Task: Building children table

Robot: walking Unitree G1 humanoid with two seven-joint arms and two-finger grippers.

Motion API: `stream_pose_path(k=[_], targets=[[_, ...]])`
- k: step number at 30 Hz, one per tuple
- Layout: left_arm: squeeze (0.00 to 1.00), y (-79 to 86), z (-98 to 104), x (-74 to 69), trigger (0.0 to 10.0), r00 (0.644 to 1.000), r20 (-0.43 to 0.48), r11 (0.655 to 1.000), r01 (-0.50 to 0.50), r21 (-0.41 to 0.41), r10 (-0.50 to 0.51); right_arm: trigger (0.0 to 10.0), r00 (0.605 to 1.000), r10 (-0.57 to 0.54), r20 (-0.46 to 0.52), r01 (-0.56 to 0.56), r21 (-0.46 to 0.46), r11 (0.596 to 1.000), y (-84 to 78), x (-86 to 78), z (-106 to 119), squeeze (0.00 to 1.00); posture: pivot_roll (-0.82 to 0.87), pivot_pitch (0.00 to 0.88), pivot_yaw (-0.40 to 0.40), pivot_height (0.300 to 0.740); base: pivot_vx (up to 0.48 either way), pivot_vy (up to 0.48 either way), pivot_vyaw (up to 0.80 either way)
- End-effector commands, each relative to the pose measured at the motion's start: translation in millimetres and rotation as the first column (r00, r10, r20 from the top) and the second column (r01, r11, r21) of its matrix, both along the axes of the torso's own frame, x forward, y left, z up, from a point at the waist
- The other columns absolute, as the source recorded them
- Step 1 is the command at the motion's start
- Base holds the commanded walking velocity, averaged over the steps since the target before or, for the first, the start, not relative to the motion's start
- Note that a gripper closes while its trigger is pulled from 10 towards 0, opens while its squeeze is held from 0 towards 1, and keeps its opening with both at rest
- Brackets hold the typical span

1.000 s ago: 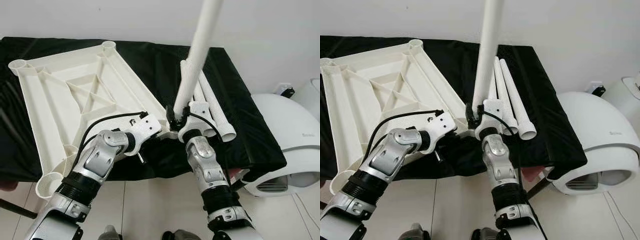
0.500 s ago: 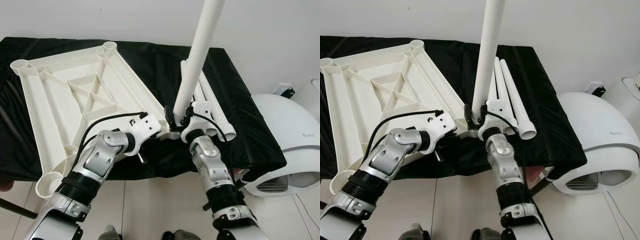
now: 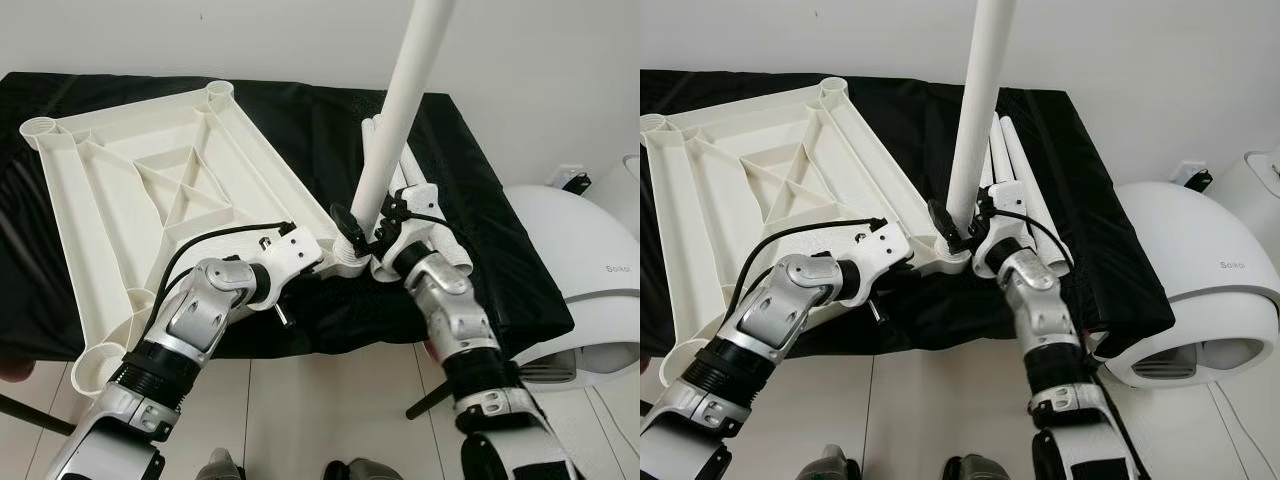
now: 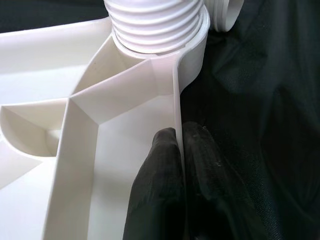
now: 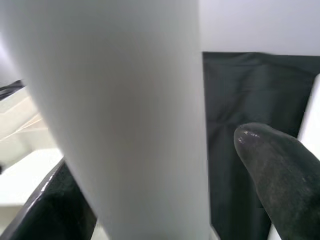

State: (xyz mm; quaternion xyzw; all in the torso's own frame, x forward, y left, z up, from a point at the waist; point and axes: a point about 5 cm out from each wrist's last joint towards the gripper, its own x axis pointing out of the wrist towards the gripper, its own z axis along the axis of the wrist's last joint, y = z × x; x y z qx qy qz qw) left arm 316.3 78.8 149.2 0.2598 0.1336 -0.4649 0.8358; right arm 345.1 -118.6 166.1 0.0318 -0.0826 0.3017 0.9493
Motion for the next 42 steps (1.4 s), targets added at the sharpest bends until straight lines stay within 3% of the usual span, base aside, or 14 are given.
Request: stream_pose_path(k=[1, 6, 11, 15, 21, 32, 33, 34, 35, 36, 37, 42], targets=[[0.00, -8.0, 9, -1.0, 10.0, 0.999, 0.035, 0.999, 0.034, 0.000, -0.034, 10.0, 0.996, 0.082, -0.019, -0.082, -0.009, 0.997, 0.5, -0.3, -2, 0.00, 0.02, 0.095, -0.050, 0.740, 0.000, 0.000, 0.00], [0.00, -9.1, 11, -1.4, 10.0, 0.999, 0.036, 1.000, 0.027, -0.012, -0.027, 10.0, 0.977, 0.212, -0.016, -0.212, -0.035, 0.977, -3.8, -4.5, -2, 0.00, 0.02, 0.110, -0.058, 0.740, 0.000, 0.000, 0.00], [0.00, -8.3, 11, -2.1, 10.0, 0.999, 0.034, 1.000, 0.025, -0.018, -0.024, 10.0, 0.961, 0.272, -0.046, -0.274, -0.044, 0.961, -9.6, -3.7, -3, 0.00, 0.02, 0.128, -0.064, 0.740, 0.000, 0.000, 0.00], [0.00, -7.3, 13, -0.4, 10.0, 0.999, 0.038, 1.000, 0.016, -0.020, -0.015, 10.0, 0.926, 0.370, -0.080, -0.377, -0.105, 0.920, -16.8, -4.4, -7, 0.00, 0.02, 0.138, -0.065, 0.740, 0.000, 0.000, 0.00], [0.00, -7.8, 13, -2.1, 10.0, 0.999, 0.033, 1.000, 0.018, -0.024, -0.018, 10.0, 0.904, 0.419, -0.082, -0.427, -0.157, 0.891, -24.4, -2.2, -5, 0.00, 0.02, 0.140, -0.061, 0.740, 0.000, 0.000, 0.00], [0.00, -8.0, 12, -3.7, 10.0, 0.999, 0.026, 1.000, 0.020, -0.021, -0.019, 10.0, 0.898, 0.438, -0.041, -0.437, -0.195, 0.878, -27.6, 4.7, 2, 0.00, 0.02, 0.139, -0.057, 0.740, 0.000, 0.000, 0.00], [0.00, -7.7, 12, -3.3, 10.0, 1.000, 0.026, 1.000, 0.018, -0.020, -0.017, 4.8, 0.897, 0.440, -0.038, -0.439, -0.192, 0.878, -26.5, 5.2, 3, 0.00, 0.02, 0.137, -0.056, 0.740, 0.000, 0.000, 0.00], [0.00, -7.7, 12, -3.3, 10.0, 1.000, 0.026, 1.000, 0.018, -0.020, -0.017, 4.8, 0.897, 0.440, -0.038, -0.439, -0.192, 0.878, -26.5, 5.2, 3, 0.00, 0.02, 0.137, -0.056, 0.740, 0.000, 0.000, 0.00], [0.00, -7.4, 13, -2.9, 10.0, 1.000, 0.027, 1.000, 0.016, -0.019, -0.016, 3.5, 0.896, 0.443, -0.031, -0.441, -0.184, 0.879, -24.3, 6.5, 3, 0.00, 0.02, 0.137, -0.056, 0.740, 0.000, 0.000, 0.00], [0.00, -7.4, 13, -2.9, 10.0, 1.000, 0.027, 1.000, 0.016, -0.019, -0.016, 3.5, 0.896, 0.443, -0.031, -0.441, -0.184, 0.879, -24.3, 6.5, 3, 0.00, 0.02, 0.137, -0.056, 0.740, 0.000, 0.000, 0.00], [0.00, -7.4, 13, -2.8, 10.0, 1.000, 0.026, 1.000, 0.015, -0.020, -0.014, 0.0, 0.895, 0.445, -0.026, -0.442, -0.180, 0.878, -22.8, 6.6, 3, 0.00, 0.02, 0.135, -0.056, 0.740, 0.000, 0.000, 0.00], [0.00, -7.0, 13, -2.8, 10.0, 1.000, 0.026, 1.000, 0.014, -0.020, -0.013, 0.0, 0.893, 0.450, -0.021, -0.446, -0.177, 0.877, -20.7, 6.6, 2, 0.00, 0.03, 0.134, -0.055, 0.740, 0.000, 0.000, 0.00]])
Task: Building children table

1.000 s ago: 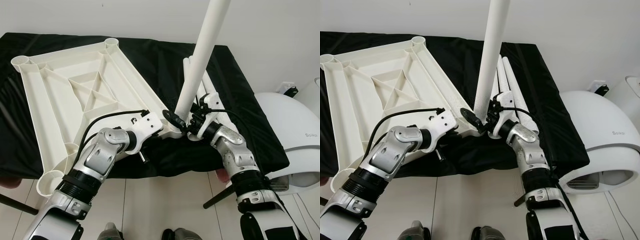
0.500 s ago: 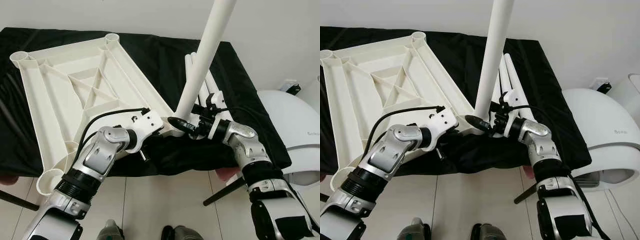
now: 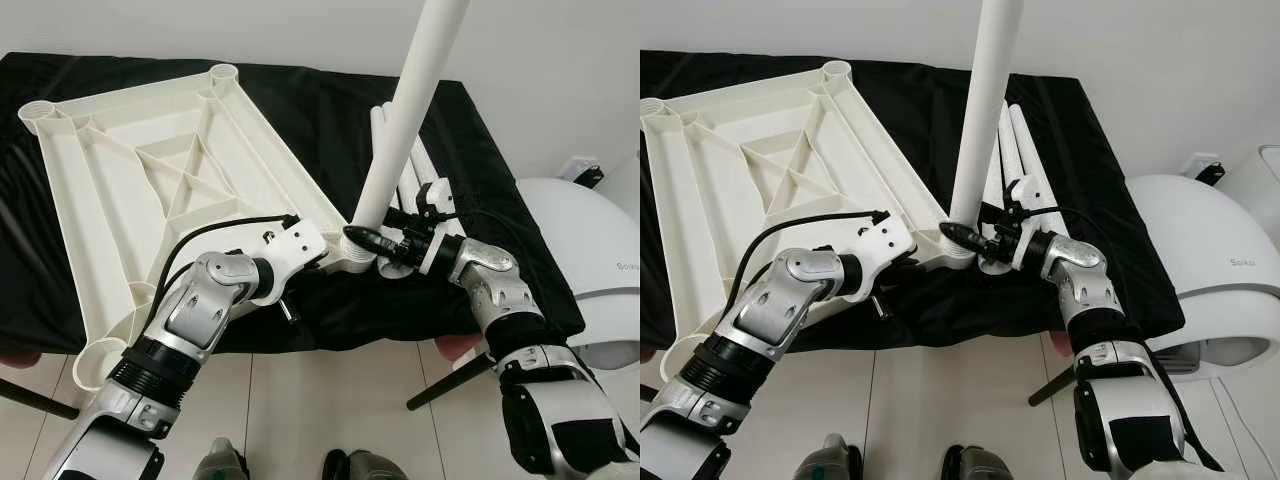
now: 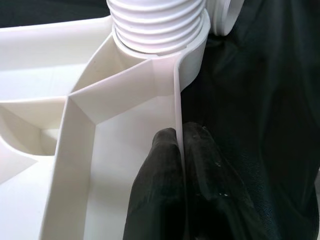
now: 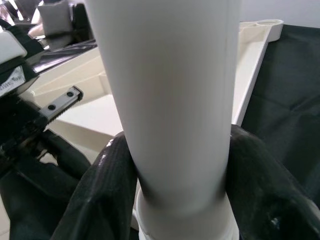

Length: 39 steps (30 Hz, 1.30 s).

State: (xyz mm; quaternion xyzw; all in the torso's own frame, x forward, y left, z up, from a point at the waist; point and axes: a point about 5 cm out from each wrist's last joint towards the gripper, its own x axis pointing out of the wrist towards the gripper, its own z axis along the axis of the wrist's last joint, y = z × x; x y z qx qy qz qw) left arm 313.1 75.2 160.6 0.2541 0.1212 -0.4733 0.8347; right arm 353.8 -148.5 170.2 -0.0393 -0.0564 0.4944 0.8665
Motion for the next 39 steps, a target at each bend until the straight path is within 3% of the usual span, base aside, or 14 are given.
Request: stream_pose_path(k=[1, 21, 25, 39], targets=[[0.00, -3.2, 2, 0.4, 10.0, 1.000, 0.015, 1.000, -0.007, 0.002, 0.007, 0.0, 0.998, 0.058, -0.003, -0.058, -0.001, 0.998, 9.6, -2.2, -3, 0.00, 0.03, 0.131, -0.055, 0.740, 0.000, 0.000, 0.00], [0.00, -3.1, 3, 1.8, 10.0, 1.000, 0.019, 1.000, -0.011, 0.001, 0.011, 0.0, 1.000, 0.016, -0.009, -0.014, 0.130, 0.991, 22.3, -17.3, -12, 0.00, 0.02, 0.111, -0.059, 0.740, 0.000, 0.000, 0.00], [0.00, -3.5, 2, 2.3, 10.0, 1.000, 0.019, 1.000, -0.017, -0.006, 0.017, 0.0, 0.993, -0.117, -0.010, 0.117, 0.196, 0.974, 31.9, -23.7, -13, 0.00, 0.01, 0.109, -0.060, 0.740, 0.000, 0.000, 0.00], [0.00, -2.7, -2, 2.2, 10.0, 1.000, 0.009, 1.000, -0.027, -0.006, 0.027, 0.0, 0.959, -0.284, -0.002, 0.276, 0.235, 0.932, 46.3, -31.5, -10, 0.00, 0.01, 0.115, -0.053, 0.740, 0.000, 0.000, 0.00]])
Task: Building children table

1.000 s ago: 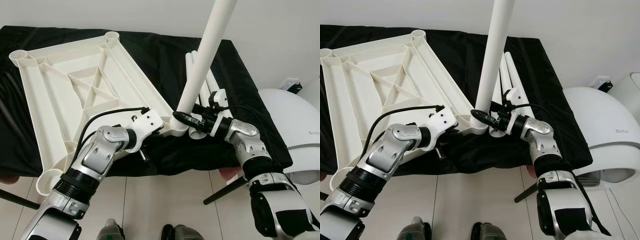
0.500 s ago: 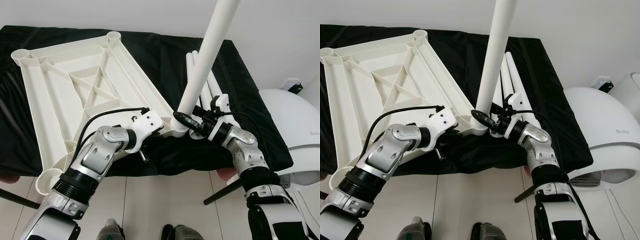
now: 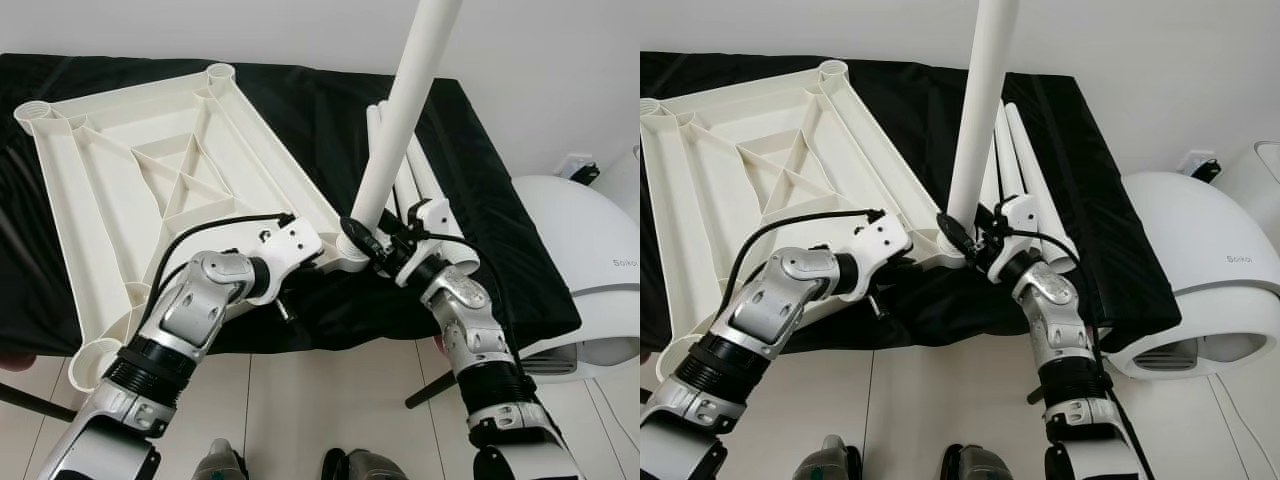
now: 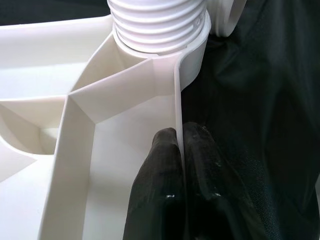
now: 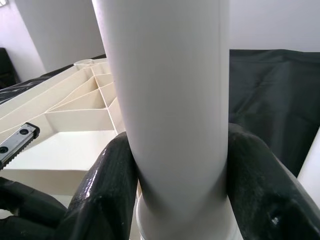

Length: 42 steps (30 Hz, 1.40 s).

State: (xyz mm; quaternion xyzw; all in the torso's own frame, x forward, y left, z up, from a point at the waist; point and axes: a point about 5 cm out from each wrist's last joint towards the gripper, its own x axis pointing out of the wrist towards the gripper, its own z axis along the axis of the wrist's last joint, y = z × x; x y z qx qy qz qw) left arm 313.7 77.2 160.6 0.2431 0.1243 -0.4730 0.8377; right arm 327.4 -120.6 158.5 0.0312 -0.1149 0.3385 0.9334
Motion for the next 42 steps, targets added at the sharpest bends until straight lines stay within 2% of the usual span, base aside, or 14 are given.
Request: stream_pose_path(k=[1, 10, 15, 17, 23, 26, 33, 34, 35, 38, 39, 41, 42], targets=[[0.00, -4.7, -1, 1.6, 10.0, 1.000, 0.024, 1.000, -0.020, 0.011, 0.020, 0.0, 0.999, 0.039, 0.005, -0.039, 0.031, 0.999, 18.4, -5.2, 2, 0.00, 0.01, 0.115, -0.053, 0.740, 0.000, 0.000, 0.00], [0.00, -4.3, 0, 2.5, 10.0, 0.999, 0.025, 1.000, -0.022, 0.011, 0.021, 0.0, 0.993, -0.116, -0.016, 0.117, 0.080, 0.990, 29.3, -13.8, 0, 0.00, 0.01, 0.117, -0.050, 0.740, 0.000, 0.000, 0.00], [0.00, -4.4, -1, 2.7, 10.0, 1.000, 0.024, 1.000, -0.020, 0.011, 0.020, 0.0, 0.982, -0.191, -0.006, 0.190, 0.071, 0.979, 35.8, -18.0, -1, 0.00, 0.01, 0.116, -0.048, 0.740, 0.000, 0.000, 0.00], [0.00, -4.6, 0, 3.0, 10.0, 0.999, 0.025, 1.000, -0.021, 0.011, 0.020, 0.0, 0.962, -0.269, -0.040, 0.272, 0.073, 0.960, 41.3, -20.3, -5, 0.00, 0.01, 0.113, -0.048, 0.740, 0.000, 0.000, 0.00], [0.00, -4.5, 0, 3.0, 10.0, 0.999, 0.026, 1.000, -0.021, 0.010, 0.021, 0.0, 0.937, -0.339, -0.077, 0.345, 0.070, 0.936, 44.8, -21.5, -9, 0.00, 0.01, 0.109, -0.048, 0.740, 0.000, 0.000, 0.00], [0.00, -4.6, 0, 3.0, 10.0, 0.999, 0.026, 1.000, -0.020, 0.010, 0.019, 0.0, 0.909, -0.405, -0.103, 0.411, 0.057, 0.910, 45.6, -20.6, -11, 0.00, 0.01, 0.100, -0.047, 0.740, 0.000, 0.000, 0.00], [0.00, -4.6, 1, 3.3, 10.0, 0.999, 0.029, 1.000, -0.018, 0.012, 0.018, 0.0, 0.885, -0.452, -0.110, 0.459, 0.051, 0.887, 46.9, -21.2, -12, 0.00, 0.02, 0.090, -0.048, 0.740, 0.000, 0.000, 0.00], [0.00, -4.5, 1, 3.4, 10.0, 0.999, 0.030, 1.000, -0.018, 0.013, 0.018, 8.9, 0.890, -0.439, -0.121, 0.447, 0.052, 0.893, 48.6, -21.1, -13, 0.00, 0.02, 0.084, -0.048, 0.740, 0.000, 0.000, 0.00], [0.00, -4.5, 1, 3.6, 10.0, 0.999, 0.030, 1.000, -0.018, 0.014, 0.017, 10.0, 0.896, -0.428, -0.121, 0.437, 0.055, 0.898, 49.6, -21.3, -13, 0.00, 0.02, 0.083, -0.048, 0.740, 0.000, 0.000, 0.00], [0.00, -4.6, 1, 3.7, 10.0, 0.999, 0.031, 1.000, -0.017, 0.015, 0.016, 10.0, 0.907, -0.401, -0.129, 0.411, 0.062, 0.910, 51.7, -21.6, -13, 0.00, 0.01, 0.075, -0.047, 0.740, 0.000, 0.000, 0.00], [0.00, -5.0, 0, 3.7, 10.0, 0.999, 0.032, 1.000, -0.016, 0.015, 0.015, 10.0, 0.912, -0.388, -0.130, 0.398, 0.065, 0.915, 52.2, -21.5, -12, 0.80, 0.01, 0.068, -0.048, 0.740, 0.000, 0.000, 0.00], [0.00, -5.0, 0, 3.7, 10.0, 0.999, 0.032, 1.000, -0.016, 0.015, 0.015, 10.0, 0.912, -0.388, -0.130, 0.398, 0.065, 0.915, 52.2, -21.5, -12, 0.80, 0.01, 0.068, -0.048, 0.740, 0.000, 0.000, 0.00], [0.00, -5.4, 0, 3.6, 10.0, 0.999, 0.032, 1.000, -0.014, 0.016, 0.014, 10.0, 0.924, -0.356, -0.144, 0.369, 0.081, 0.926, 52.8, -21.6, -12, 1.00, 0.01, 0.064, -0.048, 0.740, 0.000, 0.000, 0.00]])
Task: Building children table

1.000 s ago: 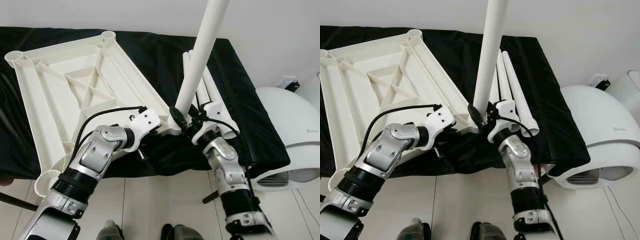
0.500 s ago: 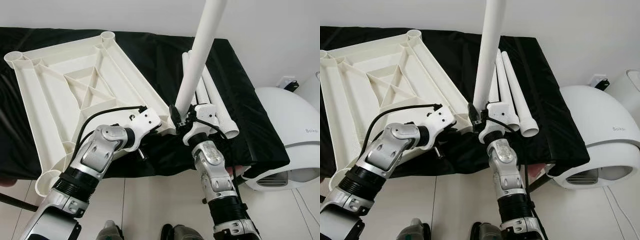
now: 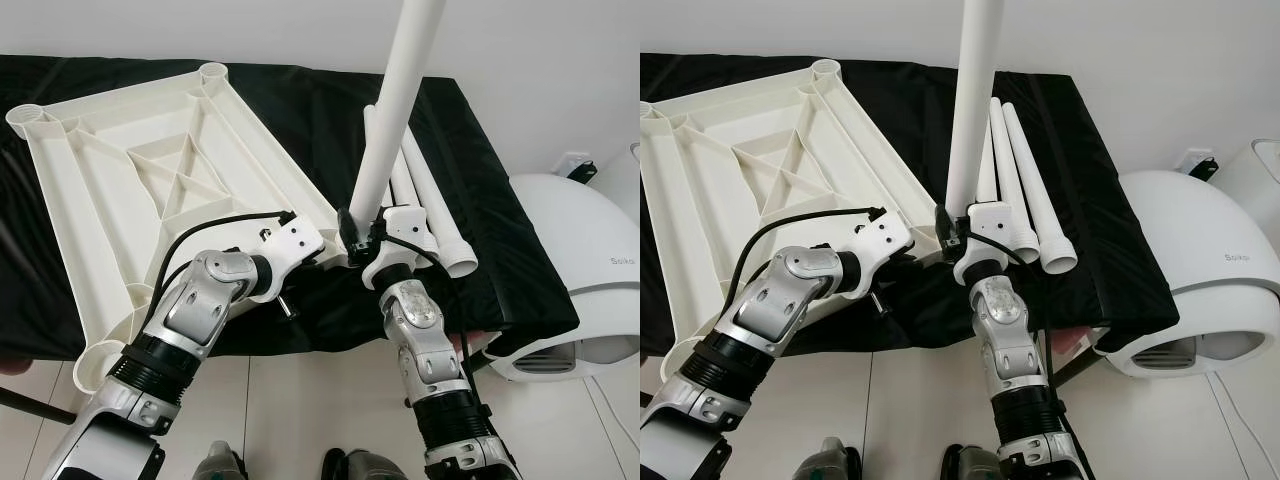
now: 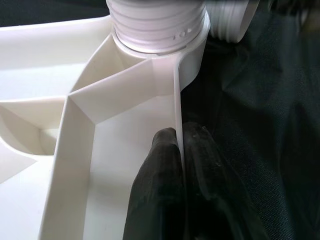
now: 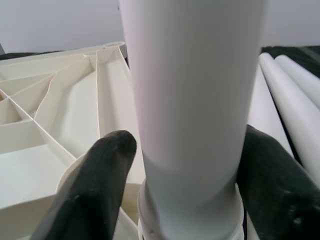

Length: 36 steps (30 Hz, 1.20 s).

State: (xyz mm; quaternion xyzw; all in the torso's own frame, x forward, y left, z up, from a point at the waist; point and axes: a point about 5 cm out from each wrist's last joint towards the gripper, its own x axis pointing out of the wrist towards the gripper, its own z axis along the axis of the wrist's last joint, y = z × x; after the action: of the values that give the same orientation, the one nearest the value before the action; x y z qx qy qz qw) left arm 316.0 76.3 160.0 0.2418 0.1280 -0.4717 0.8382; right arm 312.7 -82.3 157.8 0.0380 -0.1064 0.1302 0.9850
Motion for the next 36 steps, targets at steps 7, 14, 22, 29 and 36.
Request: stream_pose_path(k=[7, 14, 22, 29, 36], targets=[[0.00, -4.3, 0, 1.8, 10.0, 0.999, 0.042, 1.000, -0.007, 0.017, 0.006, 10.0, 0.997, 0.060, -0.055, -0.057, 0.059, 0.997, 5.4, -1.5, -11, 1.00, 0.01, 0.053, -0.044, 0.740, 0.000, 0.000, 0.00], [0.00, -1.1, -2, 1.3, 10.0, 0.999, 0.038, 1.000, -0.008, 0.024, 0.008, 10.0, 0.992, 0.110, -0.055, -0.108, 0.034, 0.994, -9.7, 7.0, -11, 1.00, 0.00, 0.049, -0.043, 0.740, 0.000, 0.000, 0.00], [0.00, 2.7, -10, -1.8, 10.0, 1.000, 0.021, 0.999, -0.005, 0.044, 0.004, 10.0, 0.986, 0.164, -0.027, -0.165, -0.043, 0.985, -35.1, 19.2, -2, 1.00, -0.01, 0.044, -0.045, 0.740, 0.000, 0.000, 0.00], [0.00, 4.6, -14, -3.9, 10.0, 1.000, 0.012, 0.998, 0.001, 0.057, -0.002, 10.0, 0.960, 0.278, -0.037, -0.280, -0.068, 0.958, -45.5, 26.2, 3, 0.00, -0.01, 0.047, -0.047, 0.740, 0.000, 0.000, 0.00], [0.00, 7.1, -17, -6.6, 10.0, 1.000, 0.003, 0.998, 0.003, 0.067, -0.003, 10.0, 0.864, 0.493, -0.097, -0.502, -0.102, 0.859, -50.5, 30.5, 5, 0.00, 0.00, 0.050, -0.048, 0.740, 0.000, 0.000, 0.00]])
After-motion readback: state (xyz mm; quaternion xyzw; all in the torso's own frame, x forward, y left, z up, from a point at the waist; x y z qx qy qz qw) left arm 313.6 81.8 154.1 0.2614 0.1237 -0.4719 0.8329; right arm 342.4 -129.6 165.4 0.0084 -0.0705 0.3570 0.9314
